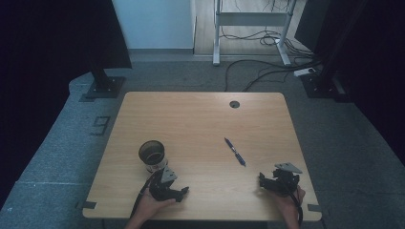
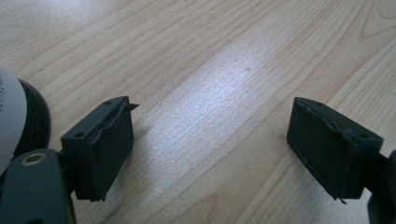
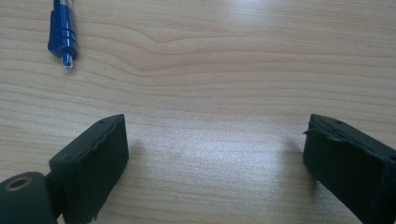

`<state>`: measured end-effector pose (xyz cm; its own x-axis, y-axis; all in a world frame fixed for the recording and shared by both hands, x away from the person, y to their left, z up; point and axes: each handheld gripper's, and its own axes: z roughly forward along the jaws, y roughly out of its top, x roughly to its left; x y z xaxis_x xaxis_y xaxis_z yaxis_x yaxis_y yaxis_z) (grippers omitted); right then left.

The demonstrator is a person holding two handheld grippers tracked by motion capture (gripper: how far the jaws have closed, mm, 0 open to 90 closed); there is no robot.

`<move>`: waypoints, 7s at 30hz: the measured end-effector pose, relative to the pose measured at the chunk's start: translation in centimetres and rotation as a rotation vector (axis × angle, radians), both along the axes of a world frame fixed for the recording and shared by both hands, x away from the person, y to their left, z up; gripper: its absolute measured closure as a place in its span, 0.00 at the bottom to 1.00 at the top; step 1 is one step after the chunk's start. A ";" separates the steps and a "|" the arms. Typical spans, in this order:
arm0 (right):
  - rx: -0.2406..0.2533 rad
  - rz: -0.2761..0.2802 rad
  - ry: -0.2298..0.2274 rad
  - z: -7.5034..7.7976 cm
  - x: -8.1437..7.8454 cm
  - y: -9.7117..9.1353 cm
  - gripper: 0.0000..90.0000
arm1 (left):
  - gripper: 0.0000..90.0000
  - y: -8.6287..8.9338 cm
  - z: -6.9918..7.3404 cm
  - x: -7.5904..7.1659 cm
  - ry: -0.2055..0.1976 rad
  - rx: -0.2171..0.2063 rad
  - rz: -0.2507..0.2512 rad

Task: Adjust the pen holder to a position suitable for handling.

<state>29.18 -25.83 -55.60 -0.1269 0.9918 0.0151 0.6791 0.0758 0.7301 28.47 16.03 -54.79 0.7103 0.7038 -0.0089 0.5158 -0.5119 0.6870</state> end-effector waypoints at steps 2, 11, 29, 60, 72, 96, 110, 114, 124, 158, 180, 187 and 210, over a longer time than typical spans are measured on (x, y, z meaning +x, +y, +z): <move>0.000 -0.002 -0.001 0.0 0.0 0.0 0.08 | 0.17 0.0 0.0 0.0 0.000 -0.001 0.002; -0.001 -0.014 -0.004 0.0 0.0 -0.1 0.10 | 0.18 0.3 0.2 -0.2 -0.006 -0.029 0.017; -0.001 -0.023 -0.010 0.0 0.2 -0.2 0.12 | 0.18 2.5 4.3 -1.2 -0.070 -0.167 0.024; -0.001 -0.027 -0.014 0.0 0.2 -0.2 0.14 | 0.14 10.3 8.7 -1.2 -0.150 -0.224 0.210; -0.001 -0.027 -0.014 0.0 0.2 -0.2 0.14 | 0.09 11.8 7.9 -0.5 -0.127 -0.223 0.274; 0.000 -0.030 -0.014 0.0 0.3 -0.2 0.14 | 0.05 9.9 5.0 1.6 -0.065 -0.161 0.252; 0.000 -0.033 -0.012 0.0 0.3 -0.2 0.14 | 0.05 9.2 4.0 2.8 -0.073 -0.127 0.277; 0.001 -0.033 -0.012 0.0 0.3 -0.2 0.14 | 0.05 9.1 3.9 3.3 -0.080 -0.124 0.282; 0.000 -0.033 -0.012 0.0 0.3 -0.2 0.14 | 0.07 8.1 3.5 4.9 -0.112 -0.118 0.297; -0.002 -0.031 -0.014 0.0 0.4 -0.2 0.14 | 0.11 7.2 4.6 3.8 -0.183 -0.154 0.255; 0.000 -0.038 -0.014 0.0 0.4 -0.3 0.14 | 0.11 3.6 6.4 3.5 -0.179 -0.177 0.233; -0.001 -0.038 -0.014 0.0 0.4 -0.3 0.14 | 0.11 1.9 7.1 4.2 -0.176 -0.160 0.216; -0.002 -0.039 -0.015 0.0 0.5 -0.3 0.14 | 0.11 -1.9 7.1 5.2 -0.162 -0.149 0.175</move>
